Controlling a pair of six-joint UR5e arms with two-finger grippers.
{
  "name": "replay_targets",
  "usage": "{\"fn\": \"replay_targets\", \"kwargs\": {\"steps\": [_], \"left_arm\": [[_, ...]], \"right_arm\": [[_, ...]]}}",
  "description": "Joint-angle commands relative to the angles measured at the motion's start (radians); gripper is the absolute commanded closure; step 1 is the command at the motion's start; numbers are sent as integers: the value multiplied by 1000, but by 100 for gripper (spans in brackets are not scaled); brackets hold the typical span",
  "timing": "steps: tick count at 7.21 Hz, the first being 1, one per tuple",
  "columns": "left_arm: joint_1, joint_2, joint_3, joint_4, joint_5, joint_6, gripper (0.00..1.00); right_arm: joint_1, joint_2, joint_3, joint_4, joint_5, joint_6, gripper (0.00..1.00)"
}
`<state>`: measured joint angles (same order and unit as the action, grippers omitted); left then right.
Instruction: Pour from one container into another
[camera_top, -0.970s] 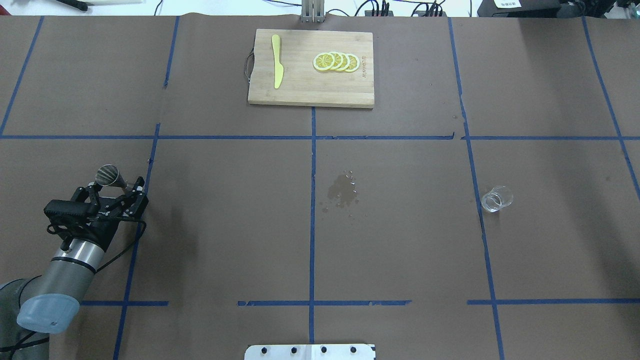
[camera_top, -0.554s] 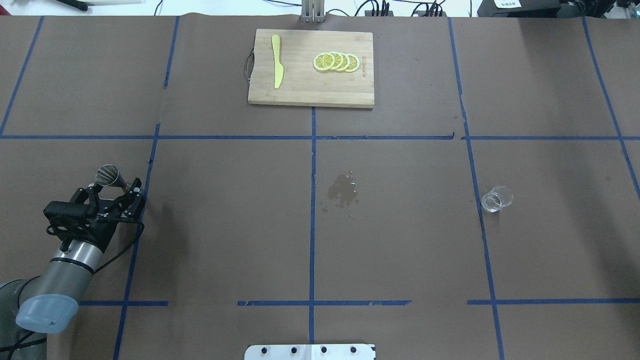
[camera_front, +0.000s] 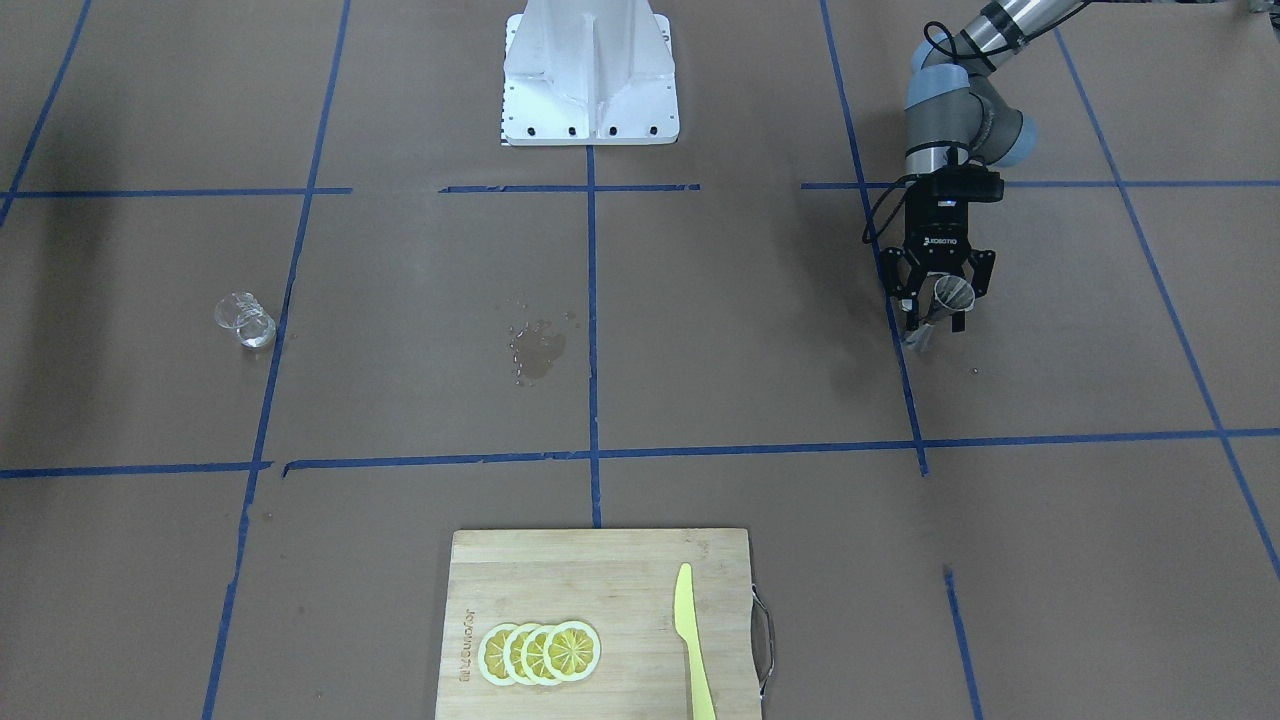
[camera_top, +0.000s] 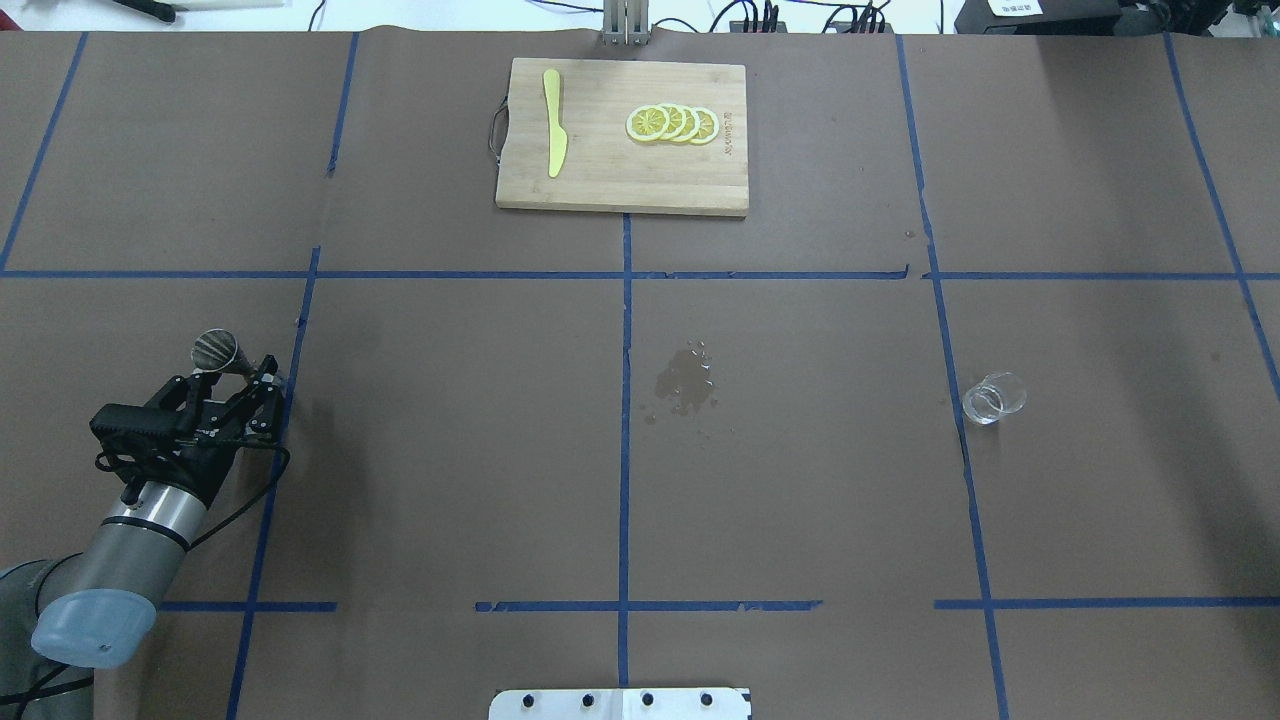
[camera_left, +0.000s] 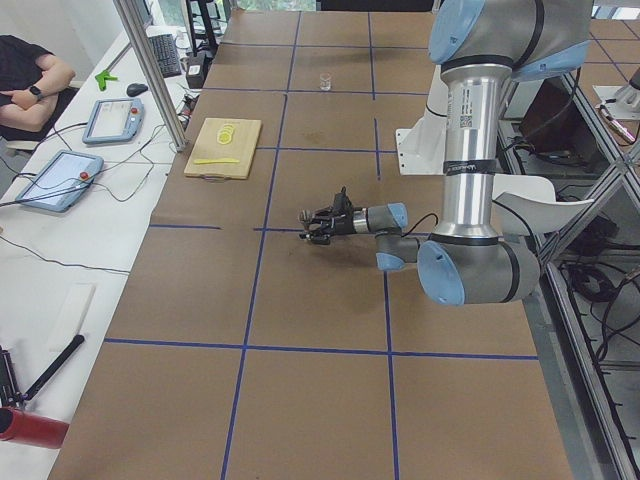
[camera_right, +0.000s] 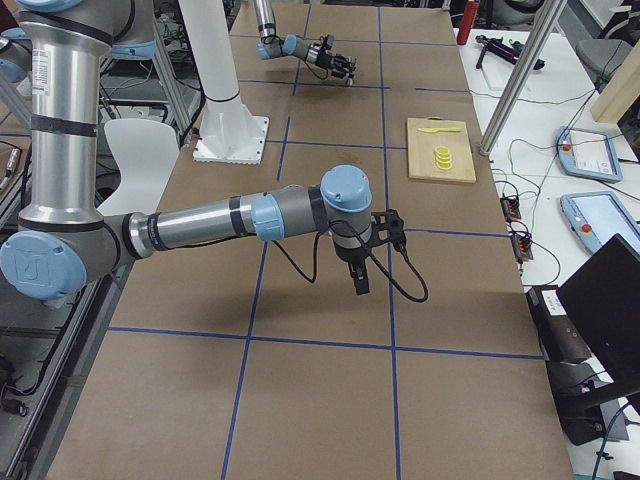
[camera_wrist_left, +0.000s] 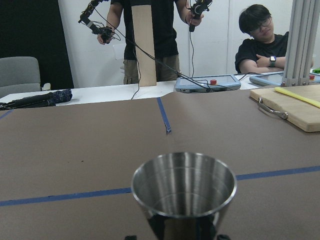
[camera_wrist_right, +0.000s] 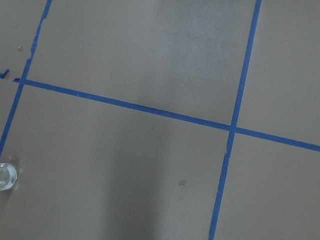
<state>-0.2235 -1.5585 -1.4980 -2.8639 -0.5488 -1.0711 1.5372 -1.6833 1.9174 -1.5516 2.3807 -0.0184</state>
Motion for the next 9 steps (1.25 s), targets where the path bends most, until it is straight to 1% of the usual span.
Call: {"fn": "replay_targets", "kwargs": {"steps": [1, 5, 6, 7, 8, 9], "left_arm": [[1, 0, 1, -20, 0, -3, 43], [7, 0, 1, -21, 0, -17, 43], [9, 0, 1, -21, 0, -18, 45], [9, 0, 1, -21, 0, -18, 48], [10, 0, 1, -21, 0, -24, 55], [10, 0, 1, -21, 0, -24, 67]], "right_arm": [[1, 0, 0, 1, 0, 0, 0], [1, 0, 0, 1, 0, 0, 0], [1, -1, 0, 1, 0, 0, 0], [1, 0, -1, 1, 0, 0, 0], [1, -1, 0, 1, 0, 0, 0], [1, 0, 0, 1, 0, 0, 0]]}}
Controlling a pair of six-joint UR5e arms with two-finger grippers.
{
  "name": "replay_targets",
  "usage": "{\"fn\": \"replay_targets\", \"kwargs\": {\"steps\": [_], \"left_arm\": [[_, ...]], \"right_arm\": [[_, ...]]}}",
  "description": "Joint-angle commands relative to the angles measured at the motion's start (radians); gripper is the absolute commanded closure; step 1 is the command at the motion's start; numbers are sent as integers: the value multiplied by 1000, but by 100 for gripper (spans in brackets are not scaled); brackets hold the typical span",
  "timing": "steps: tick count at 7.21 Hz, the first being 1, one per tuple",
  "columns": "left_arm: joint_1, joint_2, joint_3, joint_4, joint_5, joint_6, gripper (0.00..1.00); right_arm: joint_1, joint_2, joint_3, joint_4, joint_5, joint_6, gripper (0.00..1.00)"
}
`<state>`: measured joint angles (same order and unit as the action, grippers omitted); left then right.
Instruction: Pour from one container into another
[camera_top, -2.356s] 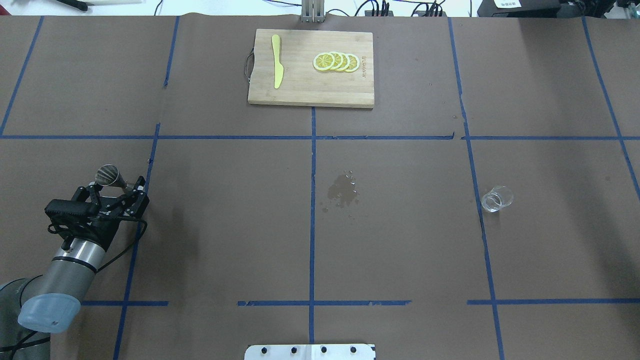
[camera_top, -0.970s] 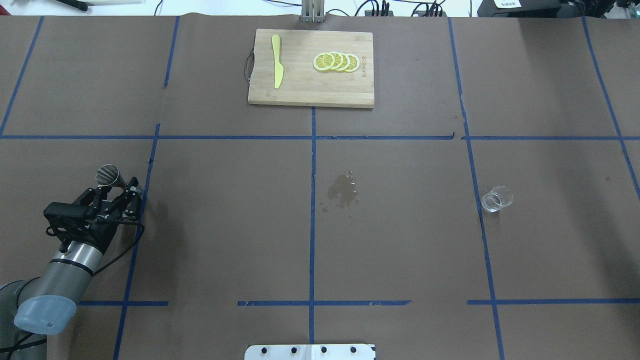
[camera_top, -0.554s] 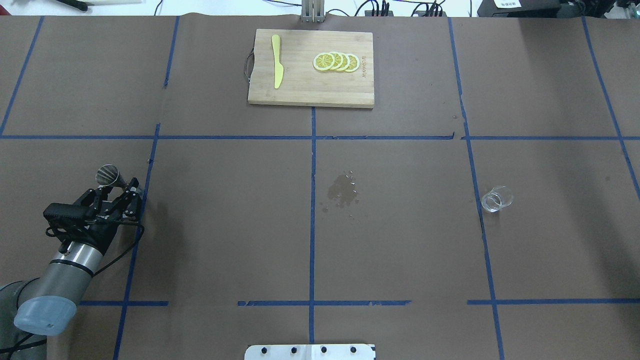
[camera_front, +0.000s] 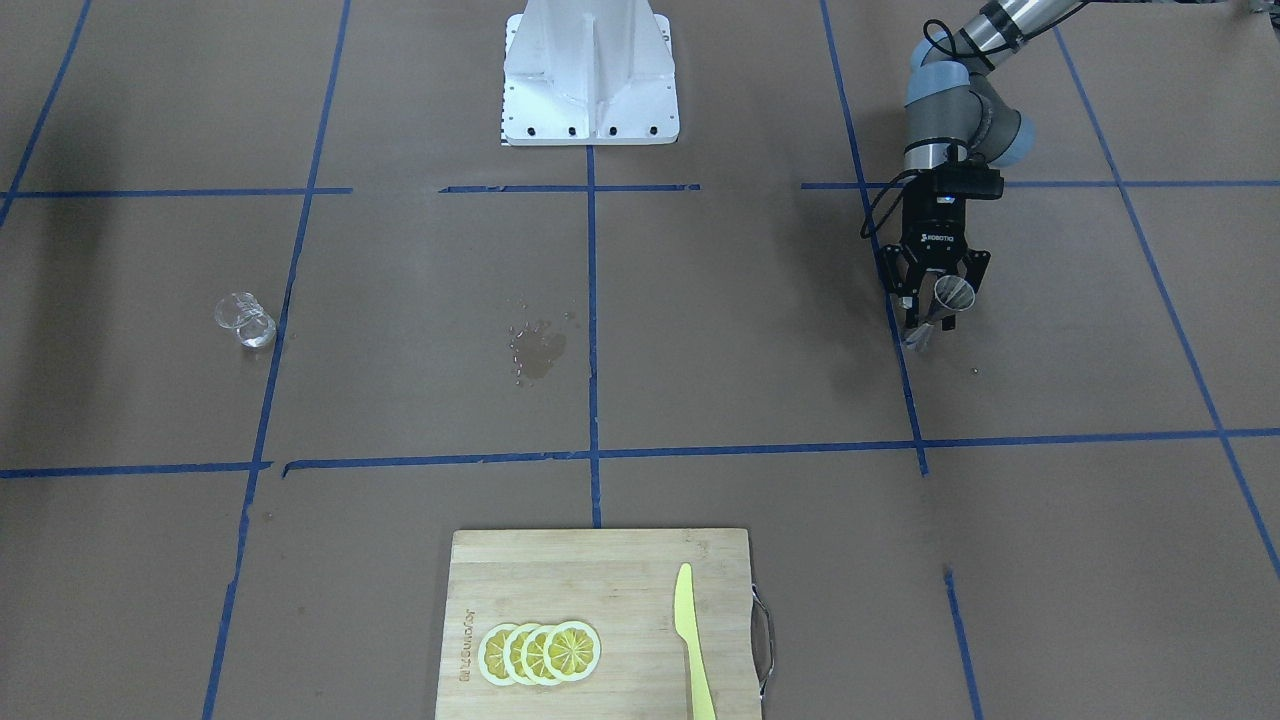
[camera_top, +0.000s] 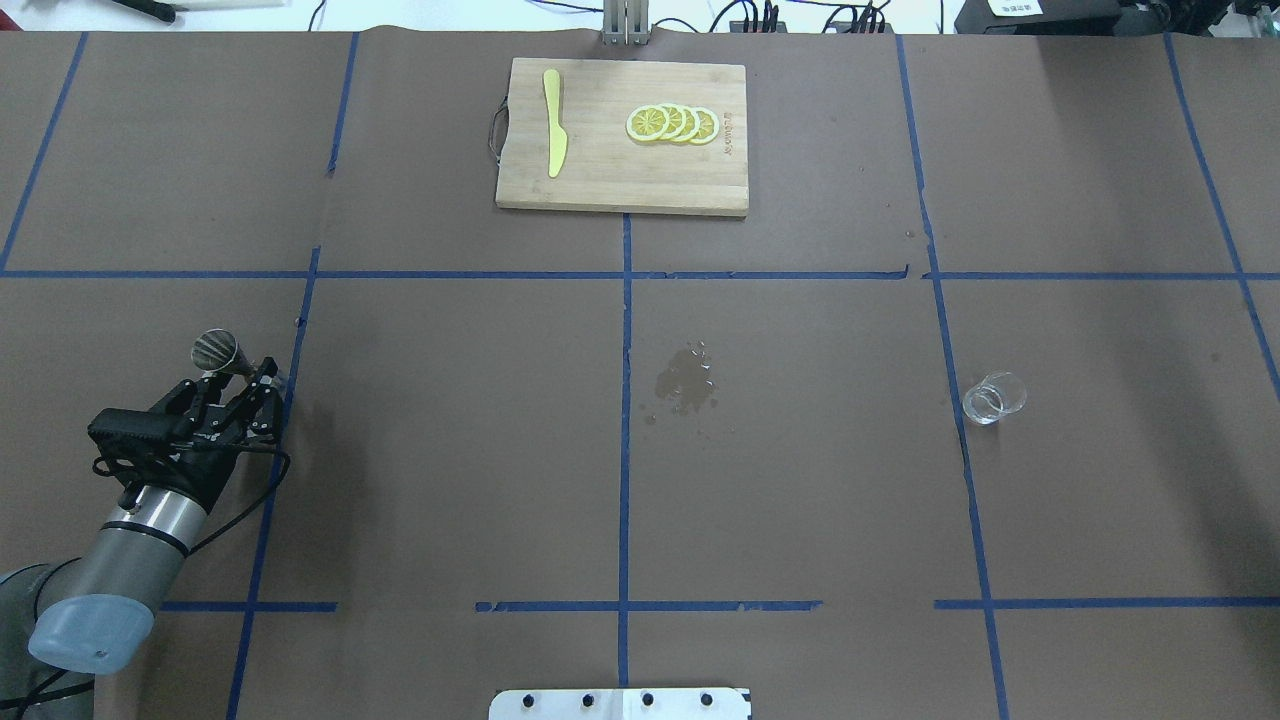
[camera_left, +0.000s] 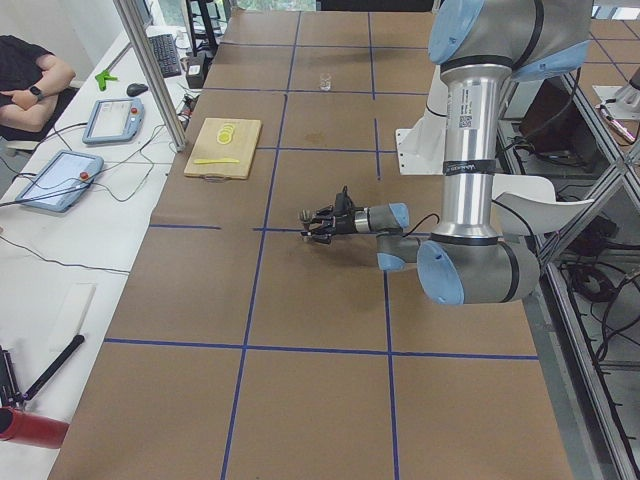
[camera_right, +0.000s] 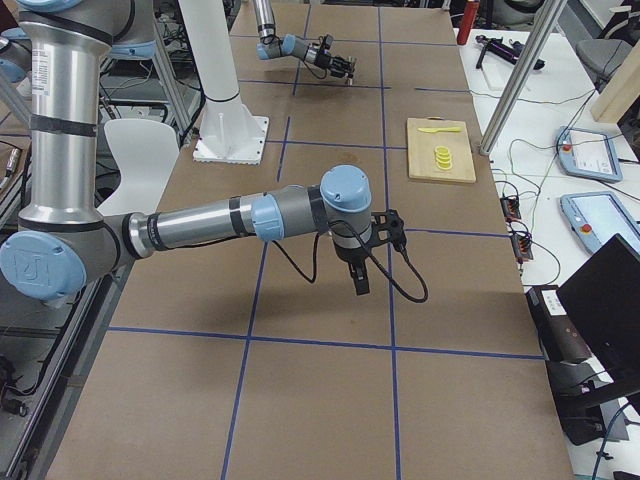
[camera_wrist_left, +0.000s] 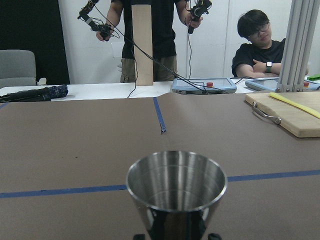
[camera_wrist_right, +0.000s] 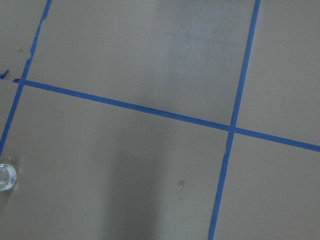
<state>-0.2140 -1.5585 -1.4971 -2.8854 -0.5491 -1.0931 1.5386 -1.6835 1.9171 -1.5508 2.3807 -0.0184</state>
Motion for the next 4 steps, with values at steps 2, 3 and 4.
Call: {"fn": "replay_targets", "kwargs": {"steps": [2, 3, 4], "left_arm": [[1, 0, -3, -2, 2, -2, 100], [1, 0, -11, -6, 2, 1, 100], [1, -2, -14, -26, 0, 5, 100]], "right_arm": [[0, 1, 0, 0, 0, 0, 0], [2, 1, 0, 0, 2, 0, 0], [2, 1, 0, 0, 0, 0, 0]]}}
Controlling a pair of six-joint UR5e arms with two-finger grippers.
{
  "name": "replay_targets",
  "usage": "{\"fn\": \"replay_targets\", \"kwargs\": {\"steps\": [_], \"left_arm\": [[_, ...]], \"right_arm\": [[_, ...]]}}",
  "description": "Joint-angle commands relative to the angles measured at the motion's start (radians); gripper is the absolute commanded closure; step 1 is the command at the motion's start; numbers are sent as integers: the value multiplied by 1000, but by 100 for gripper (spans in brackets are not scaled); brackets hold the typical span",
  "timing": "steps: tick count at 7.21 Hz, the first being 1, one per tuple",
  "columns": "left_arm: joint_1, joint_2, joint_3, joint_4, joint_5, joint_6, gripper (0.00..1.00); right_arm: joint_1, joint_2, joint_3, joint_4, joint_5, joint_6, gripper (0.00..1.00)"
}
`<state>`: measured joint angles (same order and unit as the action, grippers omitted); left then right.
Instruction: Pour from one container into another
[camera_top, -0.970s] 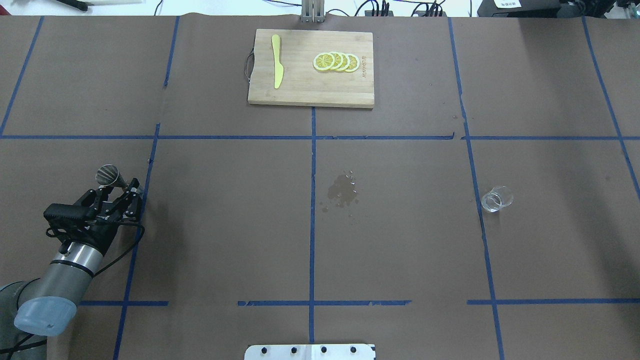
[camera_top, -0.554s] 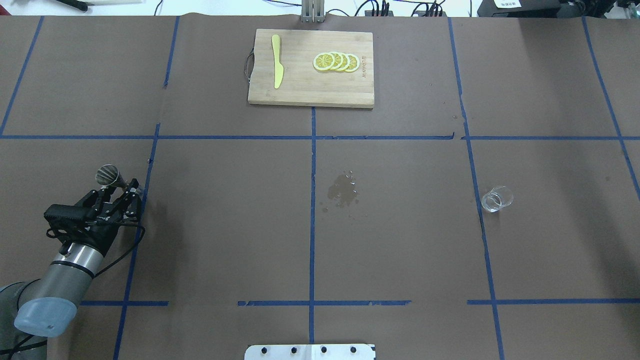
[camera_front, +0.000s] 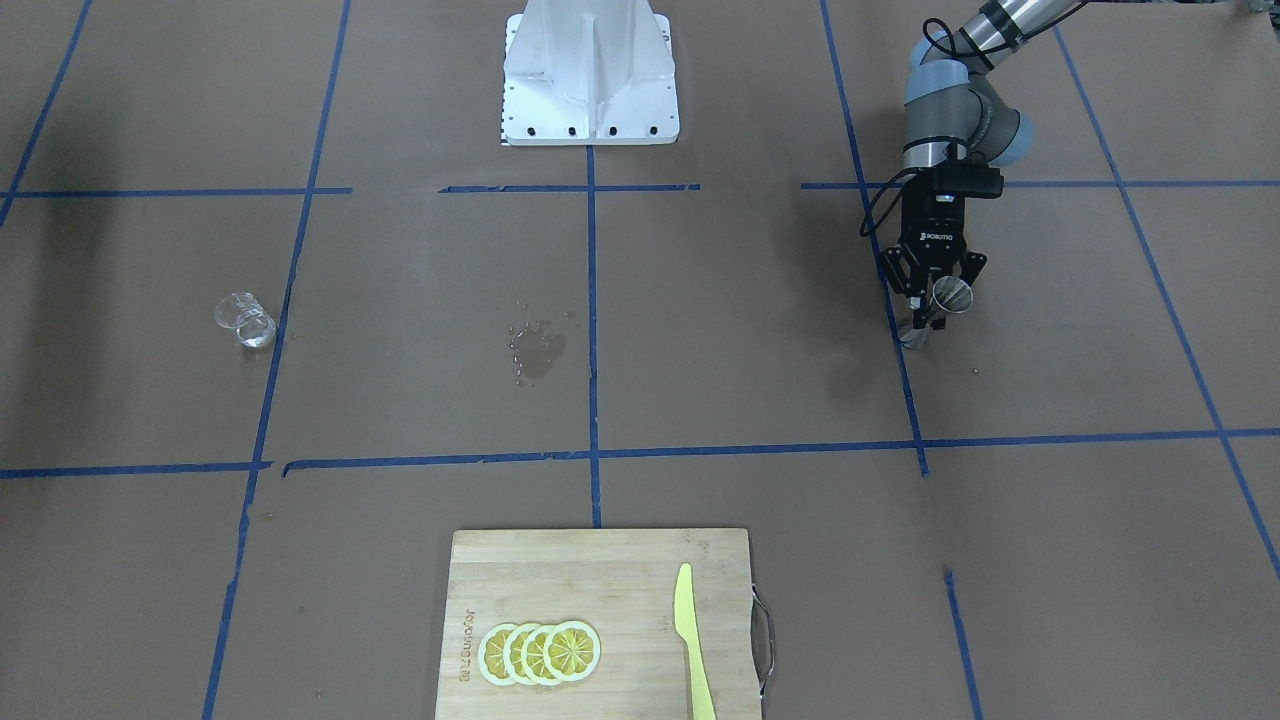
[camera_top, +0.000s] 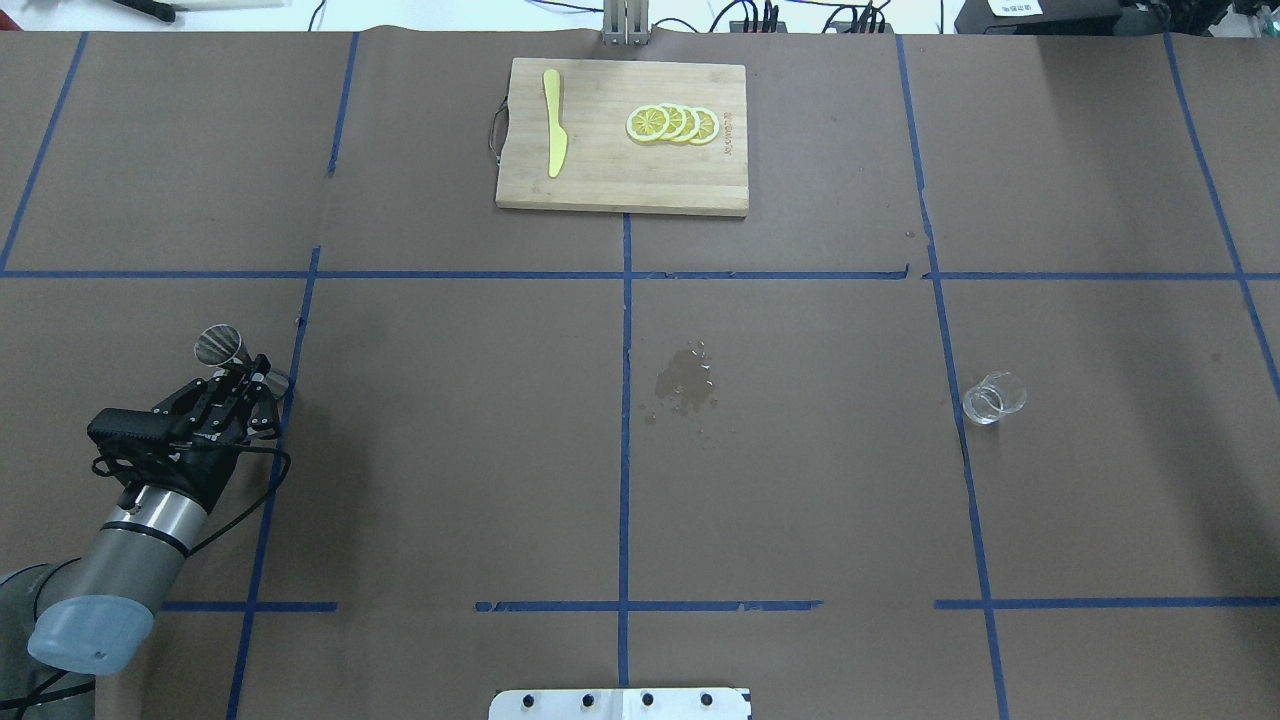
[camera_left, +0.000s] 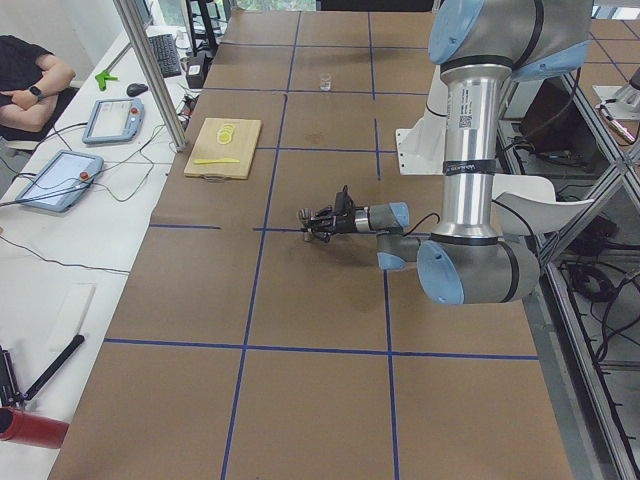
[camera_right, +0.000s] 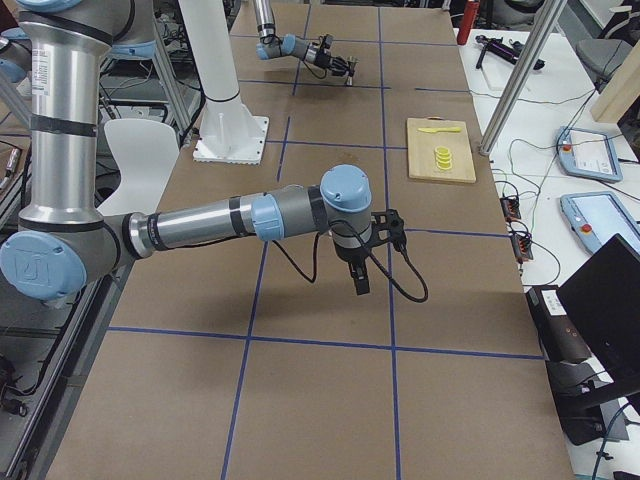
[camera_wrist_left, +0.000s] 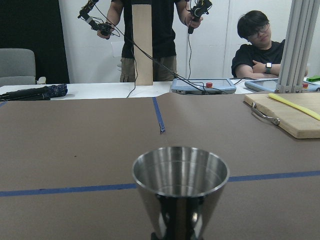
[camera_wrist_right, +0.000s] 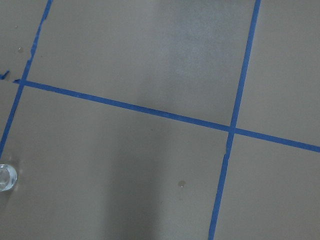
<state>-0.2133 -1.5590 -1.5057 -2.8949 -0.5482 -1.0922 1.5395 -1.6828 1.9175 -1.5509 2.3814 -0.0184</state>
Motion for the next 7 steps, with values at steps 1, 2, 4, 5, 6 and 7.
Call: {"fn": "replay_targets", "kwargs": {"steps": [1, 2, 4, 5, 6, 7], "left_arm": [[0, -9, -17, -45, -1, 15, 100], [0, -9, -33, -85, -1, 46, 100], [2, -10, -53, -113, -3, 243, 100], [2, -7, -88, -115, -50, 356, 100], [2, -10, -125, -115, -108, 385, 100], [2, -12, -136, -115, -166, 387, 100]], "right_arm": [[1, 0, 0, 0, 1, 0, 0], [2, 0, 2, 0, -1, 0, 0], [2, 0, 2, 0, -1, 0, 0], [4, 0, 0, 0, -1, 0, 0], [4, 0, 0, 0, -1, 0, 0], [4, 0, 0, 0, -1, 0, 0]]}}
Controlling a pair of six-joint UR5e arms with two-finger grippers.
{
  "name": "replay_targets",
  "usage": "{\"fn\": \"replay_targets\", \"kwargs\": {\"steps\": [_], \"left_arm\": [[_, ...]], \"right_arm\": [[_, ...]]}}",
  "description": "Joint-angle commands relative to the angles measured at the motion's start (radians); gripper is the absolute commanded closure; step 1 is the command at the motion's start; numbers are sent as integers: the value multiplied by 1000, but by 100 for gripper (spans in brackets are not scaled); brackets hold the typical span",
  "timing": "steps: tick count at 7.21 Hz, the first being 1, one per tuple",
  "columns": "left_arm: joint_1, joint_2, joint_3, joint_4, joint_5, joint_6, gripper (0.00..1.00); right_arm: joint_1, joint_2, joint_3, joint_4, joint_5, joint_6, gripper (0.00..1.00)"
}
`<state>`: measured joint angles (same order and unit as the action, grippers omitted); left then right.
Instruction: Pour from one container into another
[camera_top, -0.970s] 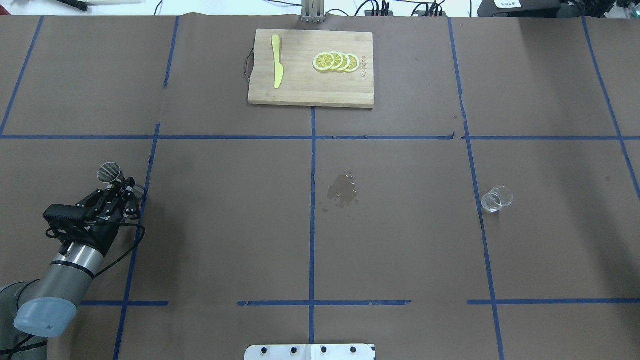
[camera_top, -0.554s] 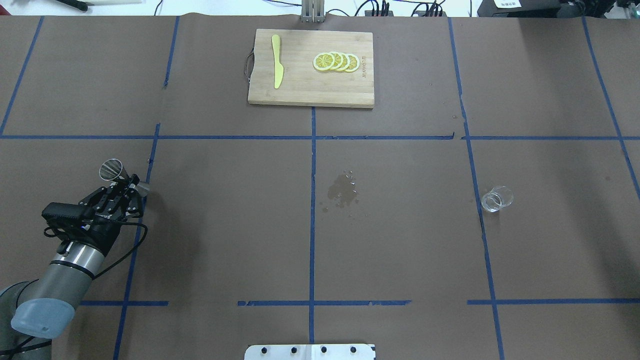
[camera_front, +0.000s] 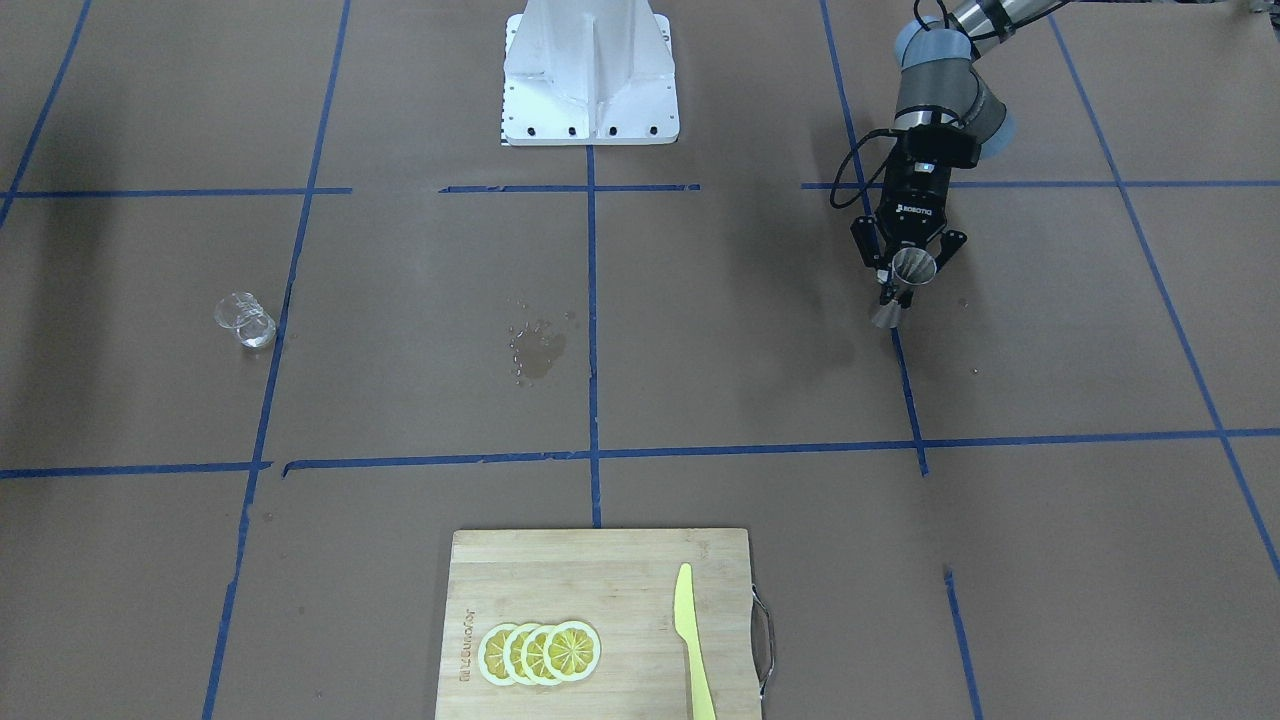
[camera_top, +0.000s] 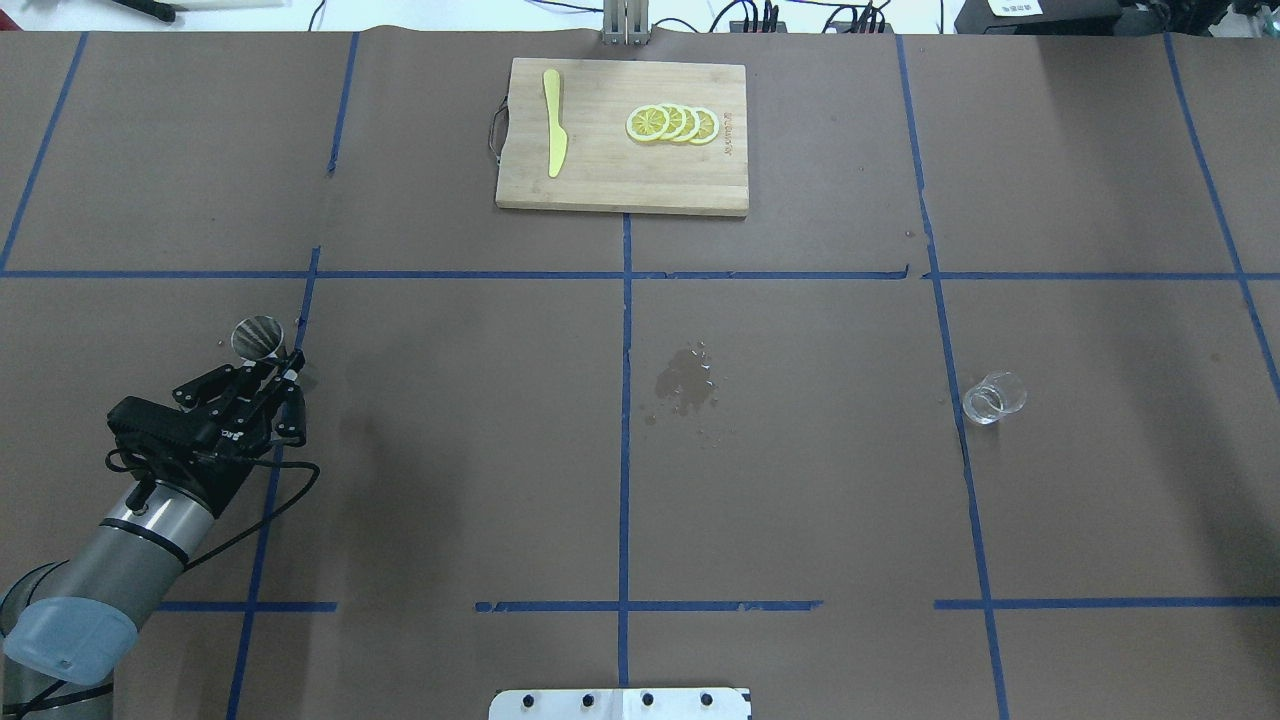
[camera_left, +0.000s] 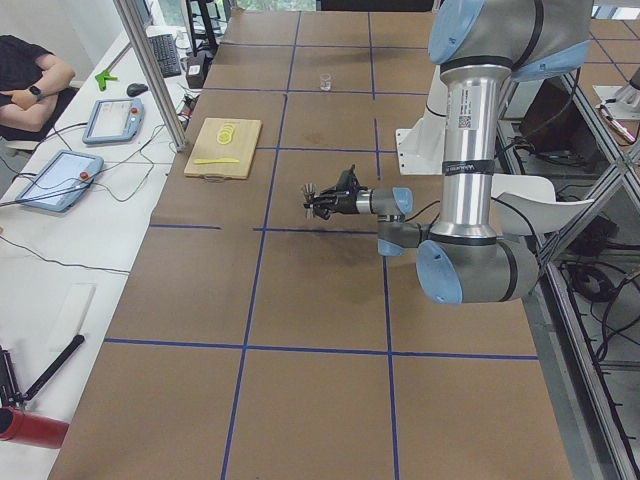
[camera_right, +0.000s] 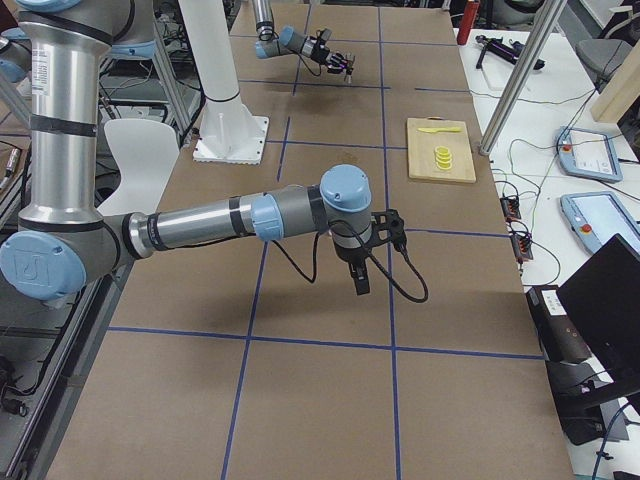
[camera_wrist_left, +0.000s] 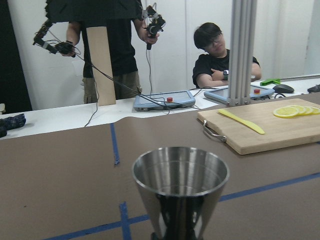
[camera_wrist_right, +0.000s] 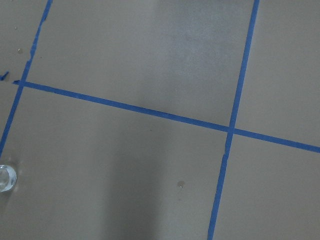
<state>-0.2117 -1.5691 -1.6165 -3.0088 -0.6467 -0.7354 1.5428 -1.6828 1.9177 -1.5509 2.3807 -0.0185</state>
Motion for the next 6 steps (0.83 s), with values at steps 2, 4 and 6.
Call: {"fn": "replay_targets", "kwargs": {"steps": [2, 4, 6], "left_arm": [[-40, -9, -59, -78, -286, 185, 100], [-110, -40, -51, -231, -524, 329, 100], [-165, -113, -39, -255, -719, 528, 100]], "right_arm": [[0, 0, 0, 0, 0, 0, 0], [0, 0, 0, 0, 0, 0, 0], [0, 0, 0, 0, 0, 0, 0]]}}
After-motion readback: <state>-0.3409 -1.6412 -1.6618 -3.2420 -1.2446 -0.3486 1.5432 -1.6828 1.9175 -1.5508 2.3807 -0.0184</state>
